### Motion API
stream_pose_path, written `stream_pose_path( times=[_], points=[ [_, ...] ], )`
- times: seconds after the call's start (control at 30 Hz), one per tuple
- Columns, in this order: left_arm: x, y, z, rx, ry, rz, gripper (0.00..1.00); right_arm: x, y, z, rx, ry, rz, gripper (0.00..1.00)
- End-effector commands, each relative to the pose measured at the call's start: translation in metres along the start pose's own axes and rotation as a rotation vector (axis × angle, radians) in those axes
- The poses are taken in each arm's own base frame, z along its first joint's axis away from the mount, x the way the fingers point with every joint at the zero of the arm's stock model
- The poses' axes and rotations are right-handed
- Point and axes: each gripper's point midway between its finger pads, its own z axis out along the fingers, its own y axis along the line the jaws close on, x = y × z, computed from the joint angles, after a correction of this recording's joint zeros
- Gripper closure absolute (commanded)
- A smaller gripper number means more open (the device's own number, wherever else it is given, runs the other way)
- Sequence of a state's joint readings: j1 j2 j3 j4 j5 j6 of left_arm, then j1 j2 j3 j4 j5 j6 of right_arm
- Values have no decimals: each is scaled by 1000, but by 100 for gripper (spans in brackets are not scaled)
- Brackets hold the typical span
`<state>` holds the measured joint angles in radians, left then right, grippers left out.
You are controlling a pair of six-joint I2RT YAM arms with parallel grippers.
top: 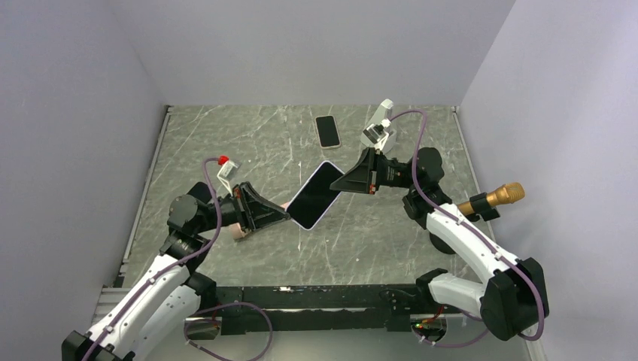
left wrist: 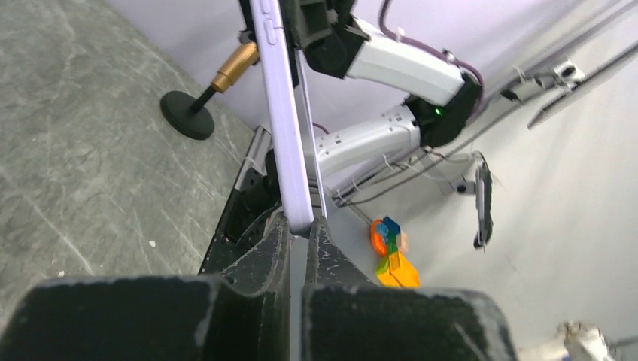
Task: Take the phone out of the phone case
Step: Remove the phone case from the phone.
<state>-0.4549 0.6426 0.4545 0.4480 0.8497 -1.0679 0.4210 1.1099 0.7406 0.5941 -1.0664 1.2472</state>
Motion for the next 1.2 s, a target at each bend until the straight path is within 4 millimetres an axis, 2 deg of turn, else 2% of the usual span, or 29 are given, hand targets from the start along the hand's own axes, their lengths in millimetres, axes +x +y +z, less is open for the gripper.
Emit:
stream_pose_path(
  times=[0.0, 0.1, 0.2, 0.33, 0.4, 0.53, 0.63, 0.77, 0.97, 1.17],
  points=[
    [7, -31, -6, 203, 116, 193, 100, 3, 37, -1, -110, 60, -61, 100],
    [15, -31, -10, 273, 199, 253, 100, 5, 47, -3, -143, 83, -30, 100],
    [11, -12, -5, 256, 235, 239, 100, 5, 50, -2, -156, 88, 4, 100],
    [-5, 4, 3, 257, 211, 203, 100, 2, 63, -2, -224, 84, 35, 100],
    [-19, 20, 8, 225, 187, 141, 100, -2, 70, -3, -259, 75, 30, 100],
    [-45, 62, 18, 128, 115, -57, 100, -8, 68, 0, -285, 69, 69, 100],
    [-56, 75, 23, 118, 64, -127, 100, -16, 63, 3, -300, 51, 89, 100],
    [-55, 97, 25, 49, 39, -179, 100, -29, 52, 6, -328, 24, 130, 100],
    [-57, 106, 22, 1, 14, -201, 100, -45, 52, 3, -385, -3, 154, 100],
    [-68, 112, 8, 15, -144, -400, 100, -57, 62, 0, -406, -25, 123, 100]
  ],
)
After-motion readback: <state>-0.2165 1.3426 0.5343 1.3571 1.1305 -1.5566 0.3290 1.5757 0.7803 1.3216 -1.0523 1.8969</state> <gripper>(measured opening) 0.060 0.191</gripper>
